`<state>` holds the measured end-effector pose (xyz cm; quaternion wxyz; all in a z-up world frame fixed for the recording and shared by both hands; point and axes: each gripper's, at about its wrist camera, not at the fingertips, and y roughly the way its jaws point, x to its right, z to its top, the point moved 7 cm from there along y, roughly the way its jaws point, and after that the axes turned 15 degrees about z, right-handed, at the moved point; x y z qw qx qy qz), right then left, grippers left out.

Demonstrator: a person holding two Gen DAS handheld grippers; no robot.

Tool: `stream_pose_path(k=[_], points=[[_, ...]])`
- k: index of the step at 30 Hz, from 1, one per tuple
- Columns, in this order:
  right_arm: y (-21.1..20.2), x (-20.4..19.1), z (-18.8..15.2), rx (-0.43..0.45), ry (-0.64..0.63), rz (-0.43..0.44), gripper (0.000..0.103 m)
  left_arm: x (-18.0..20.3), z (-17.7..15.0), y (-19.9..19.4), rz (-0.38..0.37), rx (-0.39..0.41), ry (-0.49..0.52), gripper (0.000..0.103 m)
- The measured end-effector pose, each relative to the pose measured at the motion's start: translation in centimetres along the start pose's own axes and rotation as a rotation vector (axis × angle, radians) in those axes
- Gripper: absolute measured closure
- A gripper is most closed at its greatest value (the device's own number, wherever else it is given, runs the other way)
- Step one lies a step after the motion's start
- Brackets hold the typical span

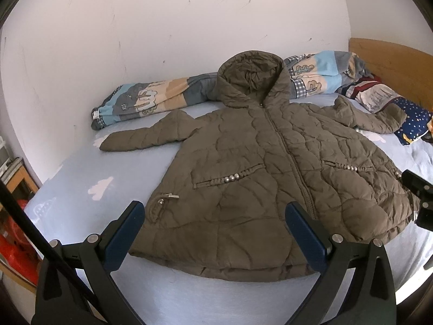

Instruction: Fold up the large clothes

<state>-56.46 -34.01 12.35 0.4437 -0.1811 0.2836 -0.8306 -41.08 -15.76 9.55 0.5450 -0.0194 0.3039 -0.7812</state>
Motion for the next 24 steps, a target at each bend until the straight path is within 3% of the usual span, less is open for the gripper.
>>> stream_pose_path(k=[24], points=[[1.1,1.6,-1.1,-0.031,0.051,0.008,0.001,1.7,1.2,-1.1,-0.016,-0.003,0.026,0.0]])
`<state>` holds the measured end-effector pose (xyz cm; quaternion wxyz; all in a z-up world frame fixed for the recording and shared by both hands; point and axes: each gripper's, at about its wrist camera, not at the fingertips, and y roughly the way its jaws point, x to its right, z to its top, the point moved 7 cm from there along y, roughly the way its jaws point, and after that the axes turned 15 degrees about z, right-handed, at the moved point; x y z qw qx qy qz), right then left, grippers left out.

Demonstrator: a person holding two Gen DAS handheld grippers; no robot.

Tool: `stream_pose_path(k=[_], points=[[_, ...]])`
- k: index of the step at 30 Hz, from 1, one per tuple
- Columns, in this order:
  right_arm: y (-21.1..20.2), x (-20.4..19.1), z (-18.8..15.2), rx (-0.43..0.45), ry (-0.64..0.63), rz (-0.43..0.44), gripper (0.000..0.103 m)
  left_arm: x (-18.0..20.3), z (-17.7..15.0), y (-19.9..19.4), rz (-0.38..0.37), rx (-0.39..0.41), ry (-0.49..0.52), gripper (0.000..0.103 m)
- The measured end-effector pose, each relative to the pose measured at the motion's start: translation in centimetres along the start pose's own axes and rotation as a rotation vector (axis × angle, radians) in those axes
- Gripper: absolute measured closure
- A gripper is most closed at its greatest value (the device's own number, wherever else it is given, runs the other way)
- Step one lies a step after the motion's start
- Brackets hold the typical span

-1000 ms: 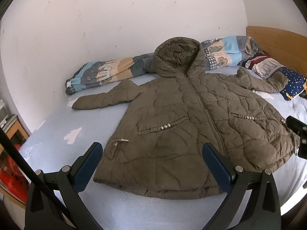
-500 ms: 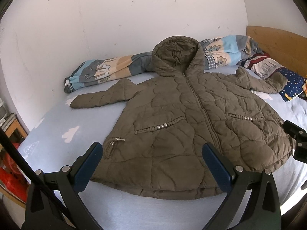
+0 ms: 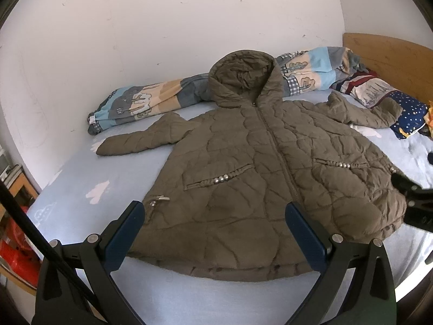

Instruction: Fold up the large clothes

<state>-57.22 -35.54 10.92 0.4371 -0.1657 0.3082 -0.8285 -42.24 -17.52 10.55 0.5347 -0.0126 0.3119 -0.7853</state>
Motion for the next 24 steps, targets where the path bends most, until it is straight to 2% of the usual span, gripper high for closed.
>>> stream_pose_path(k=[5,9,11,14,18,20,22,24], points=[[1.1,2.1,-0.3,-0.026,0.101,0.039,0.001,2.3,4.4,0.8,-0.042,0.01,0.026,0.0],[2.4,5.3,-0.3,-0.048,0.262,0.146,0.001,5.7,9.0,3.8,-0.106,-0.026,0.075,0.0],[2.9,7.1,-0.3,-0.053,0.35,0.204,0.001,7.0,10.3,6.2,-0.07,-0.038,0.082,0.0],[3.3,9.3,-0.3,-0.073,0.409,0.234,0.001,8.7,9.6,10.4,-0.063,-0.107,0.097,0.0],[3.2,13.3,0.8,-0.054,0.473,0.276,0.005,11.0,8.3,16.1,-0.073,-0.269,0.165,0.0],[3.5,15.2,1.9,-0.051,0.49,0.292,0.009,11.7,8.8,17.8,-0.099,-0.289,0.165,0.0],[4.2,18.5,3.8,-0.033,0.524,0.3,0.017,11.6,9.3,19.2,-0.058,-0.273,0.145,0.0],[5.2,22.1,5.8,-0.018,0.569,0.271,0.019,12.1,9.8,21.3,-0.06,-0.303,0.128,0.0]])
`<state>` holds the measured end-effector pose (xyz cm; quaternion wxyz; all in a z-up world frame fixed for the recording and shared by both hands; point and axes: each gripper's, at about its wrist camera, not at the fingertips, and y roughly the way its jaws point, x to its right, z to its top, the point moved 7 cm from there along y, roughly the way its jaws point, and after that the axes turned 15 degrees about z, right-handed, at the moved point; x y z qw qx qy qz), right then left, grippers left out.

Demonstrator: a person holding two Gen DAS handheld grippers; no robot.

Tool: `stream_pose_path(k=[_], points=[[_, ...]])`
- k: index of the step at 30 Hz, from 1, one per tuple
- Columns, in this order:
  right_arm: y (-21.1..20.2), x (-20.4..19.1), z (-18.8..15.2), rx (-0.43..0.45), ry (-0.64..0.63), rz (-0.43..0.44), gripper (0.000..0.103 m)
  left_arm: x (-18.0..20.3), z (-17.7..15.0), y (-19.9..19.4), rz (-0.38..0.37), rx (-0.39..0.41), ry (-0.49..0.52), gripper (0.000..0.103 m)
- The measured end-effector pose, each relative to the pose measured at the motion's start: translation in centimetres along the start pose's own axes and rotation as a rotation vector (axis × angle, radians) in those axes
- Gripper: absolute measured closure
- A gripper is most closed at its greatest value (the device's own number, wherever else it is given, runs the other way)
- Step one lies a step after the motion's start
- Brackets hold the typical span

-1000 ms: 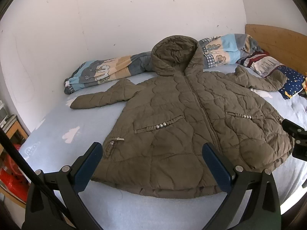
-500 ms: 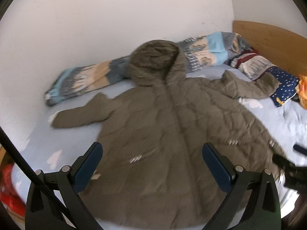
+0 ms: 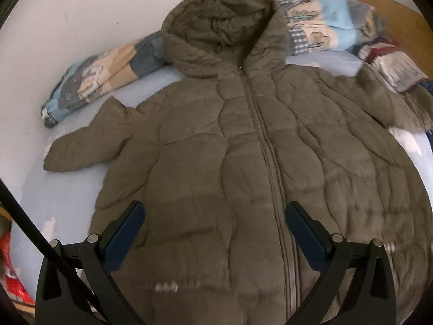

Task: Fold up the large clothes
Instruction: 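Grasp the jacket sleeve cuff with the right gripper, then carry the sleeve across the jacket front and lay it down with the right gripper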

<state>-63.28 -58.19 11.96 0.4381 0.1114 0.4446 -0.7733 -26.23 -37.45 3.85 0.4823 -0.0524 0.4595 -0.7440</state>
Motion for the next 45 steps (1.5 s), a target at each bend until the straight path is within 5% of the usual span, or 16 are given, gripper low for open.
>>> stream_pose_path(k=[6,10,16,26,27,28,38,45], points=[[1.6,7.8,11.3,0.083,0.092,-0.145,0.026,-1.1,1.5,6.1,0.052,-0.094,-0.041,0.0],[3.2,14.0,16.5,0.119,0.162,-0.215,0.042,-2.8,2.8,8.8,0.005,-0.154,-0.128,0.0],[5.3,21.7,19.2,0.154,0.286,-0.268,0.047,-3.6,2.7,10.6,-0.012,-0.201,-0.169,0.0],[8.9,25.2,19.1,0.152,0.331,-0.245,0.065,-2.6,2.7,10.2,-0.009,-0.174,-0.136,0.0],[9.2,25.2,19.3,0.15,0.318,-0.245,0.084,-2.7,2.7,10.2,-0.012,-0.176,-0.14,0.0],[9.1,25.1,19.2,0.154,0.307,-0.257,0.087,-2.8,2.7,10.2,-0.016,-0.179,-0.146,0.0],[3.3,17.1,21.7,0.327,0.132,-0.228,0.091,-3.2,2.9,8.1,-0.044,-0.146,-0.161,0.0],[0.4,2.5,24.2,0.366,-0.073,-0.081,0.091,-5.6,3.4,6.0,-0.066,-0.114,-0.205,0.0]])
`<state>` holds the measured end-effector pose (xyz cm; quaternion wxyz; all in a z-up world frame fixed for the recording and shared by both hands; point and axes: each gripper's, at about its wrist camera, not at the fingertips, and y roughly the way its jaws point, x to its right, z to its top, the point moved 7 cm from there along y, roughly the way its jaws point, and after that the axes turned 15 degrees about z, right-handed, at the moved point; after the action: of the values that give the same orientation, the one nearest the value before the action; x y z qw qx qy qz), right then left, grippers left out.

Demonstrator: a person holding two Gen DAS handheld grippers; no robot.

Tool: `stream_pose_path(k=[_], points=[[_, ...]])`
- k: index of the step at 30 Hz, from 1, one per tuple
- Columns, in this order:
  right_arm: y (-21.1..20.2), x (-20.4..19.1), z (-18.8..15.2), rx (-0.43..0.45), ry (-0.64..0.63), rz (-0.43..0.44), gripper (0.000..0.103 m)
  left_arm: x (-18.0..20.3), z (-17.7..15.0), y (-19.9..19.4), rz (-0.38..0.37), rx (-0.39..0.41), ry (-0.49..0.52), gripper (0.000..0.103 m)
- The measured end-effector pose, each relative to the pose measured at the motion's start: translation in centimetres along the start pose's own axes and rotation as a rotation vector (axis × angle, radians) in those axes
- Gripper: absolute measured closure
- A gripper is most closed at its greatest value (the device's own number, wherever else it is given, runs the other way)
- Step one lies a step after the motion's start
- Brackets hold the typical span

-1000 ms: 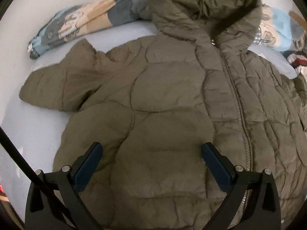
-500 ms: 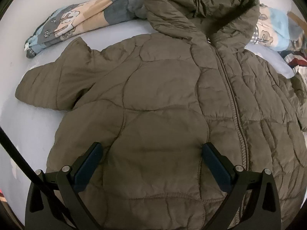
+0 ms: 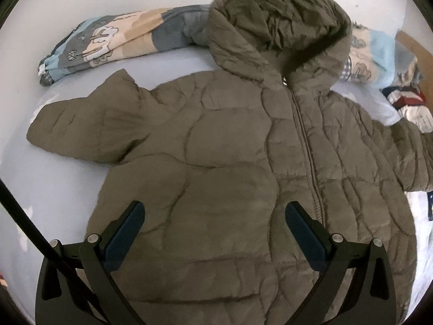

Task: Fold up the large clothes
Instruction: 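Carry the sleeve across the jacket front and lay it down with the right gripper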

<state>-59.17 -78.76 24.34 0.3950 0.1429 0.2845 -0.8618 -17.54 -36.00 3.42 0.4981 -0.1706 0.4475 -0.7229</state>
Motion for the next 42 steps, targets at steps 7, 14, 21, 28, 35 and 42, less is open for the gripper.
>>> stream_pose_path(k=[7,14,21,28,35,42], points=[[0.0,-17.1,-2.2,-0.058,-0.143,0.247,0.092,-3.4,0.5,-1.2,-0.036,0.0,-0.065,0.0],[4.1,-30.4,-11.6,-0.233,-0.218,0.447,0.092,-7.6,0.5,-0.5,-0.022,-0.025,-0.129,0.0],[12.1,-36.4,-25.3,-0.459,-0.173,0.522,0.092,-11.2,0.3,0.6,0.017,-0.049,-0.192,0.0],[17.7,-37.3,-34.4,-0.586,-0.099,0.528,0.091,-12.6,0.4,1.2,0.038,-0.05,-0.229,0.0],[14.6,-38.0,-33.7,-0.635,-0.127,0.639,0.071,-11.8,1.2,0.8,0.034,-0.015,-0.244,0.0],[11.6,-31.9,-26.4,-0.515,-0.124,0.611,0.063,-9.9,1.8,0.0,0.013,0.024,-0.233,0.0]])
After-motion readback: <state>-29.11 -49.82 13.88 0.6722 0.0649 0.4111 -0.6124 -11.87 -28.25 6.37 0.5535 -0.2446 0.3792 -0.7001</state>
